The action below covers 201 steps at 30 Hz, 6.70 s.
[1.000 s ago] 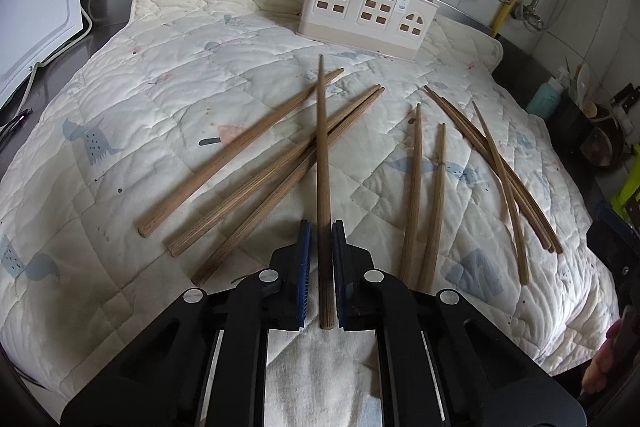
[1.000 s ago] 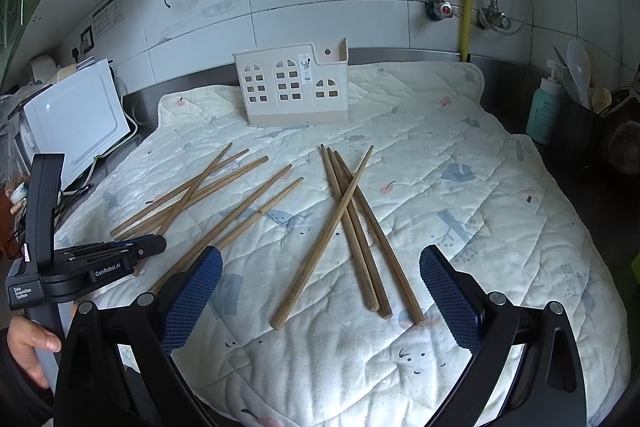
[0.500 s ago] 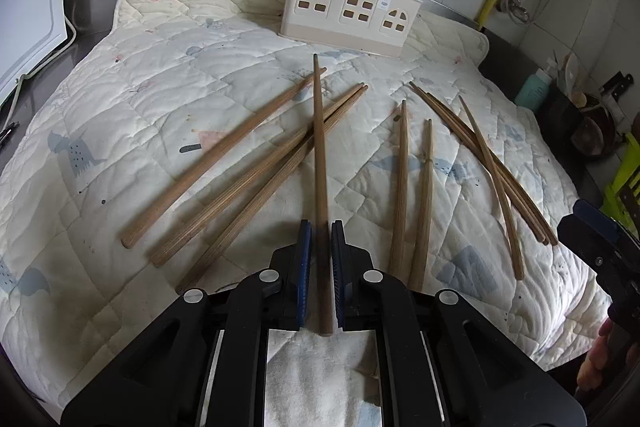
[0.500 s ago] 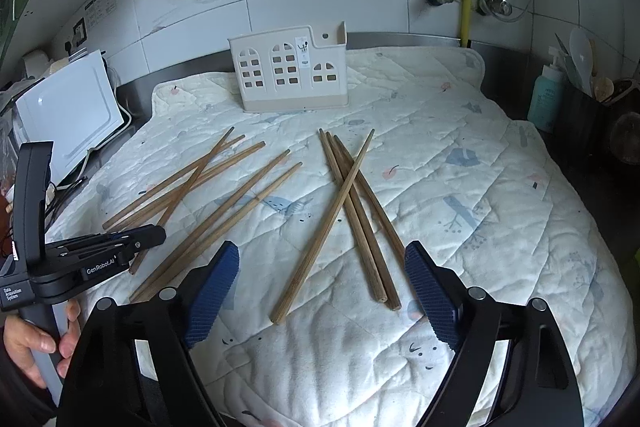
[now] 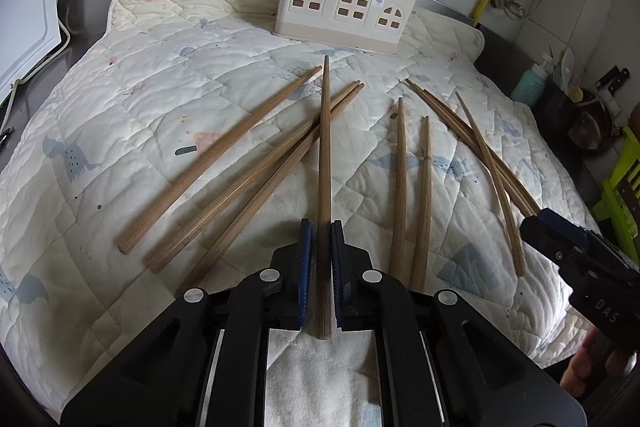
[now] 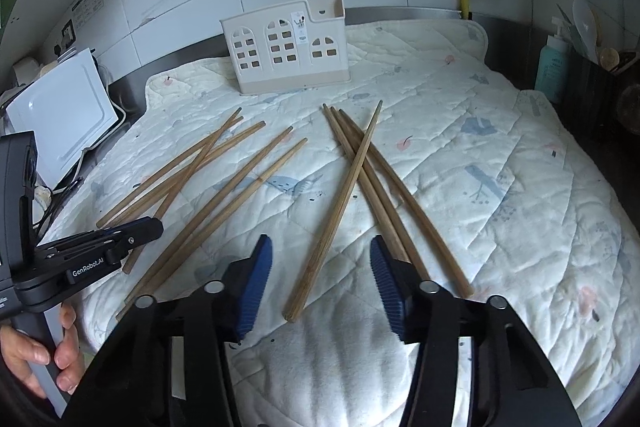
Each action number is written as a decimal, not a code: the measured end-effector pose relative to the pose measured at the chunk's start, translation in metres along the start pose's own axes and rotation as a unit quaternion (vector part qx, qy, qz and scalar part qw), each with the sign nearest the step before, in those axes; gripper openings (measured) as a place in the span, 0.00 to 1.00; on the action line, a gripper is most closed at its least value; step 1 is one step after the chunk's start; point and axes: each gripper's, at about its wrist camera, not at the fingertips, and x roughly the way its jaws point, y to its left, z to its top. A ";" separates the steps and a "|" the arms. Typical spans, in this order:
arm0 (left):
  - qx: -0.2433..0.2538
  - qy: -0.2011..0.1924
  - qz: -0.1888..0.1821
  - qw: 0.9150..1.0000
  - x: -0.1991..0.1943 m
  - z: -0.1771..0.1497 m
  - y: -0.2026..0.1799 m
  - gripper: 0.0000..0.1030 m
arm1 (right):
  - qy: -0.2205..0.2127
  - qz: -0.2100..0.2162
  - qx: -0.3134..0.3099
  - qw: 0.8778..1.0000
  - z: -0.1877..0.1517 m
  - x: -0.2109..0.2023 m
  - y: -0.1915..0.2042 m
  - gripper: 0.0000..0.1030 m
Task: Organize utensils
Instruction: 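Close the right tool on another chopstick while the left tool holds its chopstick, then lift both held chopsticks and carry them toward the white utensil holder, then lower the chopsticks into the holder and open both tools, then close the left tool on a chopstick while the right tool grasps another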
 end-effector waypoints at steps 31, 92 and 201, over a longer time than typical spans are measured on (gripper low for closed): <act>0.021 -0.020 -0.020 0.999 -0.019 0.009 0.004 0.05 | -0.056 -0.036 0.000 0.998 0.007 -0.027 -0.004 0.07; 0.100 -0.203 -0.062 0.972 -0.105 0.280 -0.029 0.05 | 0.016 -0.020 -0.138 0.990 0.323 0.090 0.010 0.32; 0.139 0.046 -0.012 0.989 -0.024 0.025 0.038 0.12 | 0.006 -0.038 -0.004 0.999 0.008 -0.003 -0.059 0.24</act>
